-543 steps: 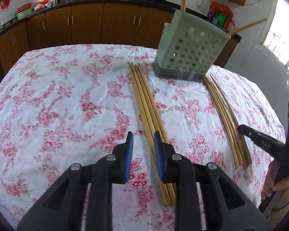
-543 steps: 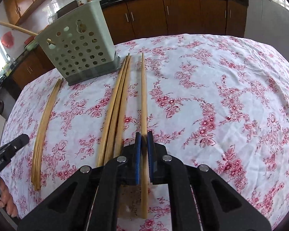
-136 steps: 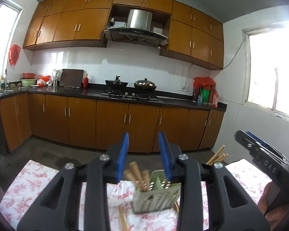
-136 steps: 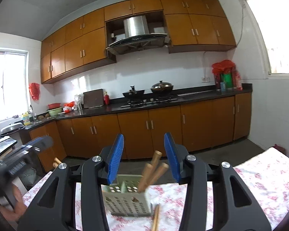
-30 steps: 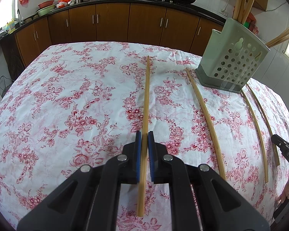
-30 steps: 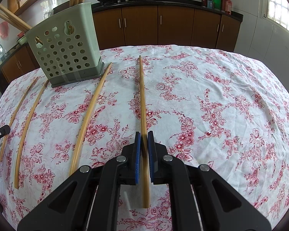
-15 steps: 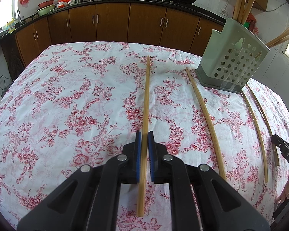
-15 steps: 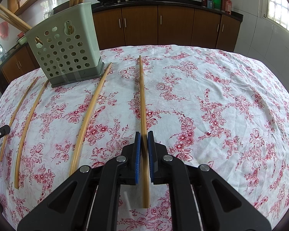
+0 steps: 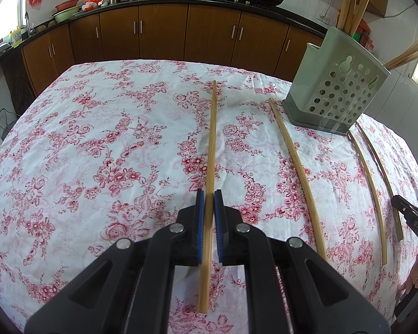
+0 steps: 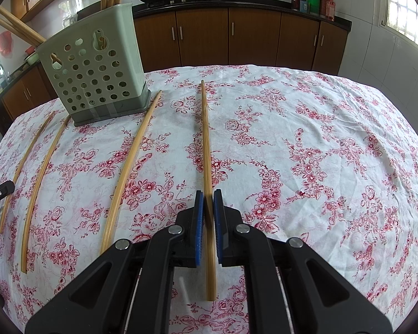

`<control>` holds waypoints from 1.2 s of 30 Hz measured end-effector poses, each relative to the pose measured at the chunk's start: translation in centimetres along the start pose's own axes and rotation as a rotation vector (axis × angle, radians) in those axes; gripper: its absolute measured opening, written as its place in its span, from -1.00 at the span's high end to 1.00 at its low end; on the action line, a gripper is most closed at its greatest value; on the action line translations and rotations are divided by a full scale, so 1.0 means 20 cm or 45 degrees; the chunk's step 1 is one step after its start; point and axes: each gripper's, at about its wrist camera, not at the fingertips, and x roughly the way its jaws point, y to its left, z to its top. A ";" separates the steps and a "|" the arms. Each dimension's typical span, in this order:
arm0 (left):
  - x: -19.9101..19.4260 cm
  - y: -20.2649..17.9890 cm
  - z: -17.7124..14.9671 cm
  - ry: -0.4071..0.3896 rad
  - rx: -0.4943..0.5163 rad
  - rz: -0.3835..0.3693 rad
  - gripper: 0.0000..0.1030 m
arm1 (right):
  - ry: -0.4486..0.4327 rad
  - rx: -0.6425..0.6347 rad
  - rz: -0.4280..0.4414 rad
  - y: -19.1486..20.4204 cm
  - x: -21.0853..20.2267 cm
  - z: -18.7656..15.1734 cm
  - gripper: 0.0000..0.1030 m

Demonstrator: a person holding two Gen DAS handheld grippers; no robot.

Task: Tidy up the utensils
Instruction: 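Grasp a chopstick with the right gripper while the left gripper grasps another, then lift both held chopsticks upright and carry them above the green holder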

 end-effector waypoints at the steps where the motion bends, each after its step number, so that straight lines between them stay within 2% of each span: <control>1: 0.00 0.00 0.00 0.000 0.000 0.000 0.81 | 0.000 0.000 0.000 0.00 0.00 0.00 0.83; 9: 0.00 -0.01 0.00 0.000 0.007 0.003 0.80 | -0.001 0.003 0.003 0.01 0.00 0.00 0.83; 13: -0.03 -0.04 -0.03 0.016 0.096 0.041 0.80 | -0.001 0.015 0.017 -0.01 -0.01 -0.01 0.83; 17: -0.06 -0.05 -0.07 0.012 0.137 0.050 0.83 | -0.002 0.047 0.055 -0.03 -0.02 -0.03 0.85; 21: -0.07 -0.07 -0.07 0.018 0.173 0.050 0.84 | -0.015 0.048 0.041 -0.03 -0.04 -0.02 0.85; 23: -0.14 -0.07 -0.05 -0.023 0.173 0.035 0.84 | -0.054 0.058 0.053 -0.04 -0.10 0.00 0.85; 31: -0.51 -0.05 0.17 -0.301 0.100 -0.056 0.84 | -0.300 0.074 0.095 -0.05 -0.41 0.16 0.85; 36: -0.62 -0.08 0.26 -0.385 0.105 -0.072 0.84 | -0.378 0.068 0.100 -0.06 -0.52 0.21 0.85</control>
